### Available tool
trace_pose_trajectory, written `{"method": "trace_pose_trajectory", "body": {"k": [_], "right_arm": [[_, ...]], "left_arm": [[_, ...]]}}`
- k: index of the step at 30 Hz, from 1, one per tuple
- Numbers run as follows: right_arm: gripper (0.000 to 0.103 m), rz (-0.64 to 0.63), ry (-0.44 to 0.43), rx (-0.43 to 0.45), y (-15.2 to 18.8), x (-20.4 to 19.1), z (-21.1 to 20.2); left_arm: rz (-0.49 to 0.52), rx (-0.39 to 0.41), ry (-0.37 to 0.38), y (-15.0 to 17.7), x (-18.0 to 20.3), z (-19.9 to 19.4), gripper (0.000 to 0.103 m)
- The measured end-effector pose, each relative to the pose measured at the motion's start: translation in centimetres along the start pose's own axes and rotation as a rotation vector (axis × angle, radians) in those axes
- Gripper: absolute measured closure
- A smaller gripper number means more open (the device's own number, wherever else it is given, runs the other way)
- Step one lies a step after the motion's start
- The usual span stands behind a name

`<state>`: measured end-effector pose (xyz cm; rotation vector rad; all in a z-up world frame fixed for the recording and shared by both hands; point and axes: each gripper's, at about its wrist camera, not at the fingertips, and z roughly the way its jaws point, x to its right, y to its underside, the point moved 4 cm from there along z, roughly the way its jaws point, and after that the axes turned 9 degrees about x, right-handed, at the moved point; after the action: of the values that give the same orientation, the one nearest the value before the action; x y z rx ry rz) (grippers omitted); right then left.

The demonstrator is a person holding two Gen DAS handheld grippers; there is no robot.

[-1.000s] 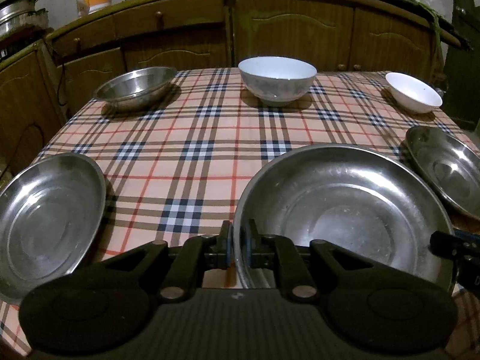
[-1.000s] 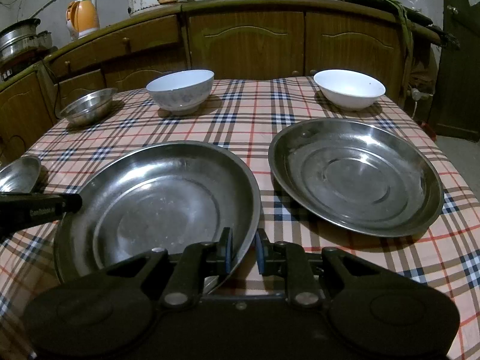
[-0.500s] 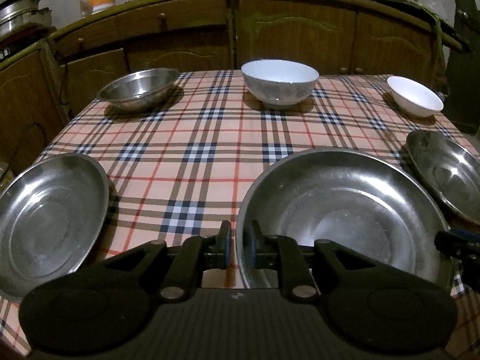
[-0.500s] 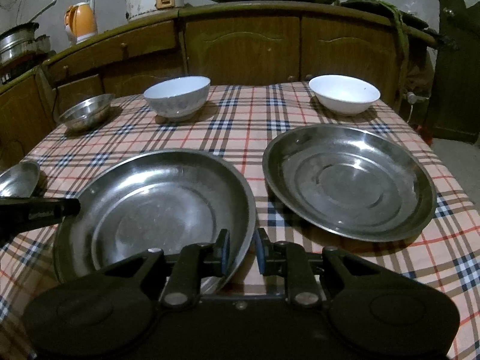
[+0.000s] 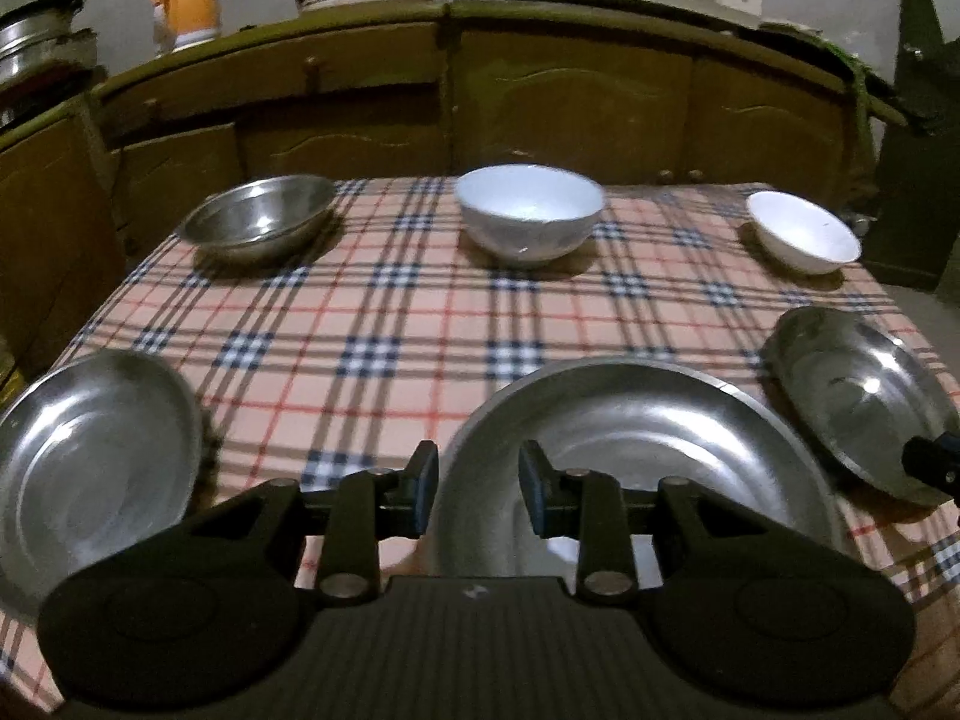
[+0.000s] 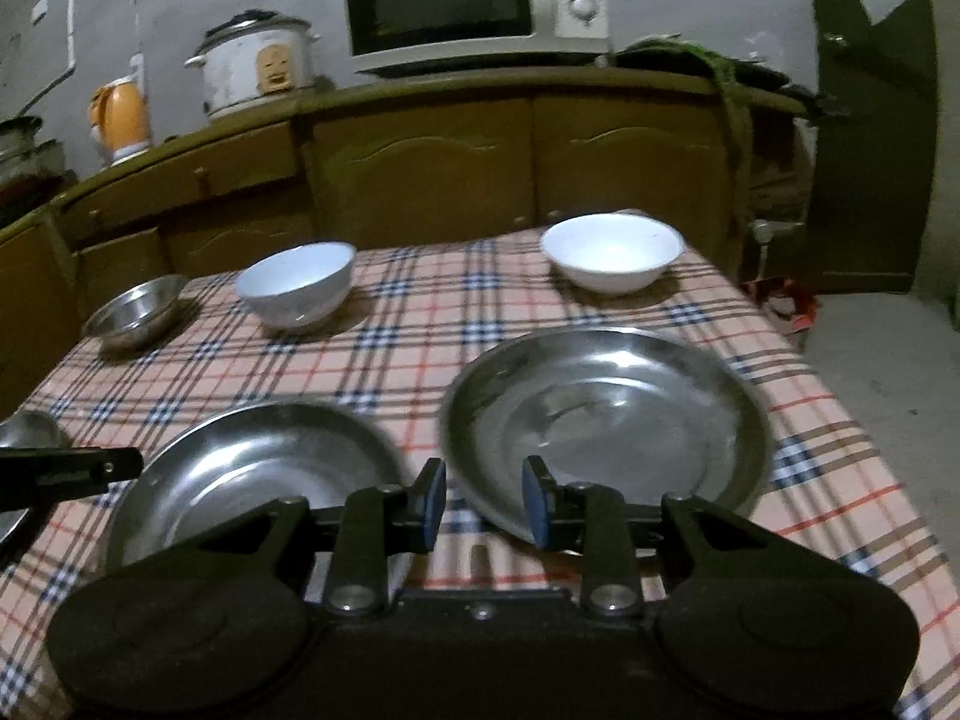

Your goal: Organize plates and bowls

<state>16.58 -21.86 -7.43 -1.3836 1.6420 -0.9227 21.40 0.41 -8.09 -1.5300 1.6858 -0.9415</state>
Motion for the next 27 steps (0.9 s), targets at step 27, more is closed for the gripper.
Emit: {"method": "trace_pose_trajectory", "body": {"k": [27], "right_arm": [[0.039, 0.188, 0.241, -0.046, -0.3, 16.4, 2.1]], "left_arm": [[0.172, -0.050, 0.218, -3.1, 15.3, 7.0, 0.044]]}}
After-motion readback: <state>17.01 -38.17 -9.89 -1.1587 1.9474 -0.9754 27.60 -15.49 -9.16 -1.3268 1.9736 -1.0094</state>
